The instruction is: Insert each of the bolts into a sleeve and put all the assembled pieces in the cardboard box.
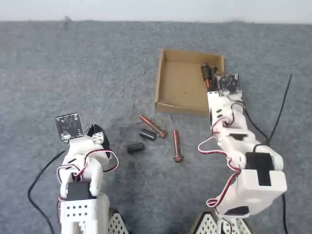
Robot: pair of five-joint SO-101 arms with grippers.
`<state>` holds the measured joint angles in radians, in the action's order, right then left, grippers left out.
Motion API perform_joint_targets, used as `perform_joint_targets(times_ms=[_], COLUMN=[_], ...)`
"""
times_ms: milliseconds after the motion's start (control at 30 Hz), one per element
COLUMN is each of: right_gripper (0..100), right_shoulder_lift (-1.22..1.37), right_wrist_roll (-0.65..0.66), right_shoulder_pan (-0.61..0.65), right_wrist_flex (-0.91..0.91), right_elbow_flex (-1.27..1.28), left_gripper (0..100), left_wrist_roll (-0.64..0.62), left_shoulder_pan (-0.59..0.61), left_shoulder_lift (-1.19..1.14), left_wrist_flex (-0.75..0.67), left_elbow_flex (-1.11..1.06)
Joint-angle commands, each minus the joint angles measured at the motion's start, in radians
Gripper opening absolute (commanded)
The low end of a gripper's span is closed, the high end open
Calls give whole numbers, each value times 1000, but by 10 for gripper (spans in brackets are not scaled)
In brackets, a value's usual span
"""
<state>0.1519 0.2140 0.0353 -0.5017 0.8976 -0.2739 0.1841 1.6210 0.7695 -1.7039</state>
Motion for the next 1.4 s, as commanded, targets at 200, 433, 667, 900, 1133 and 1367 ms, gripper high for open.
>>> perform_joint_targets(times_ms=[200, 433, 667, 900, 1133, 1367], right_gripper=[6, 6, 6, 6, 7, 114], right_shoulder_lift=[-53, 79, 303, 463, 550, 558], right_wrist_roll=[18, 12, 12, -84, -106, -106], right_shoulder_pan=[-25, 13, 68, 105, 125, 128], right_wrist_flex=[601, 1073, 1339, 1477, 1491, 1544], right_elbow_flex=[-425, -850, -1217, -1478, -1528, -1530], left_gripper=[11, 11, 11, 11, 11, 11], left_wrist_roll=[9, 9, 9, 9, 9, 9], left_shoulder_pan=[6, 5, 3, 3, 3, 3], left_shoulder_lift=[14, 14, 14, 14, 14, 14], left_wrist_flex=[-2, -2, -2, -2, -2, -3], left_elbow_flex=[12, 12, 12, 12, 12, 12])
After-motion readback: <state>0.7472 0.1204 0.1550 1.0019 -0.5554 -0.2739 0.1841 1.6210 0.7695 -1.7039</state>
